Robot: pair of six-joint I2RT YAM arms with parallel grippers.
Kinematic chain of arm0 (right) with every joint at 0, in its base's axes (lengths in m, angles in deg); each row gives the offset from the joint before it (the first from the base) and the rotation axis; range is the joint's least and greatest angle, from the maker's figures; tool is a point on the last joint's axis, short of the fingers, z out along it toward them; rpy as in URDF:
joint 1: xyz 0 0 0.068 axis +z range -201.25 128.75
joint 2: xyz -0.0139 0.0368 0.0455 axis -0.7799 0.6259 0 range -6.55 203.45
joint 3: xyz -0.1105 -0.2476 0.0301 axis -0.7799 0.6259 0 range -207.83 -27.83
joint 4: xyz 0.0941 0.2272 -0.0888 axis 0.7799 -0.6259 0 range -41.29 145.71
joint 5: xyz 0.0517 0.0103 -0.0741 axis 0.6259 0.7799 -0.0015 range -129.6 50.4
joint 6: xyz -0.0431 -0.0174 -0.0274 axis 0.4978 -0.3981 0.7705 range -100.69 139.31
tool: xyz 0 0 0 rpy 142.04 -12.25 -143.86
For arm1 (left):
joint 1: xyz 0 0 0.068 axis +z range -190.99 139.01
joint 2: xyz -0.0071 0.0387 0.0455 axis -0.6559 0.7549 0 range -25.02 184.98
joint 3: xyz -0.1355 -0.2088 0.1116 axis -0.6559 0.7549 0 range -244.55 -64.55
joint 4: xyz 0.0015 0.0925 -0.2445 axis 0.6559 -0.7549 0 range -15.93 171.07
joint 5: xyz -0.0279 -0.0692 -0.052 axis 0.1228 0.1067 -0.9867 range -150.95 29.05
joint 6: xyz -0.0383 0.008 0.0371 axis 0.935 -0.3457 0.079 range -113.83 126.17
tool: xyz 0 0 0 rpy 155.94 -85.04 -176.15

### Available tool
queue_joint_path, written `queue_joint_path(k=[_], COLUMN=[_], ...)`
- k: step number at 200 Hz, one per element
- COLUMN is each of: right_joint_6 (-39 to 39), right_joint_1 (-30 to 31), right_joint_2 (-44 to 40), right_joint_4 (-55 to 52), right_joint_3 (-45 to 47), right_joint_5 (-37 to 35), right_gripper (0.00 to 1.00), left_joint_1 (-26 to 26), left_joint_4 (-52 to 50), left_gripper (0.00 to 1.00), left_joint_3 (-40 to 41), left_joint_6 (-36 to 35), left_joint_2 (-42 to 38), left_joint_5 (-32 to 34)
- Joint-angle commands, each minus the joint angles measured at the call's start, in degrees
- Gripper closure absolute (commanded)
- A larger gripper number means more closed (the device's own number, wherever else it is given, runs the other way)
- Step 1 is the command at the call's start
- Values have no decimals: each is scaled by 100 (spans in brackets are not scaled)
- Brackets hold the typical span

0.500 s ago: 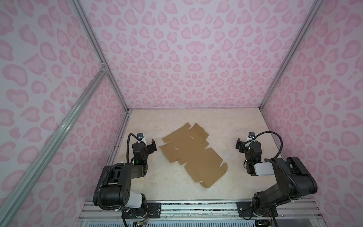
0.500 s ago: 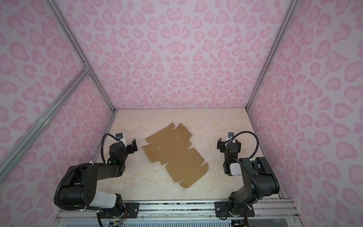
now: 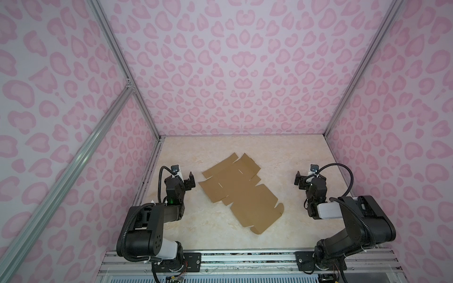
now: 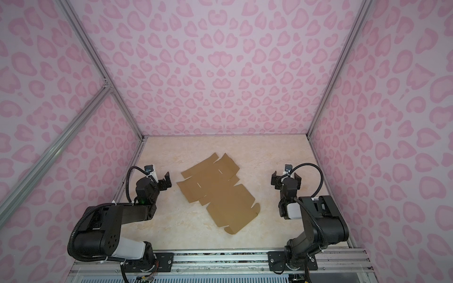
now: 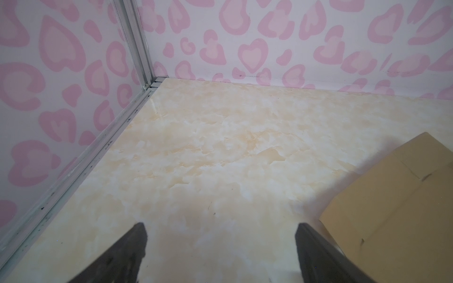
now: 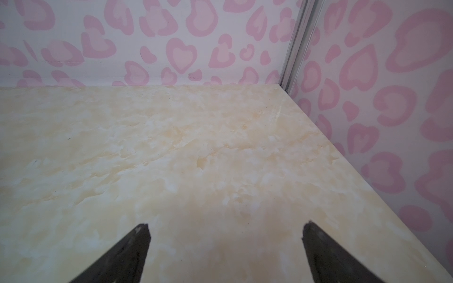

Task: Assemble paper box
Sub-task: Pick up the paper box from the center of the table.

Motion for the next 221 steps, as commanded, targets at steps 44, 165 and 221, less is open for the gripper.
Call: queue_joint_path(k=[44,165,221], right_joint_6=[32,438,-2877], right_joint_1=[-2,477,664], right_joint_2=[24,-1155,-3129], right_joint_4=[270,-1198,-1072], right_joint_3=[-12,-368,-815], right_joint_5=[-54,-652,388], right_gripper=[0,0,0], left_joint_1=[14,50,36], left_joint_4=[329,336,-1645], left_gripper=[3,3,3], left_joint_3=[-48,-38,-836], left_joint_6=[-34,-23,589], left_joint_2=[21,19,-1419], left_joint_5=[-53,-108,616])
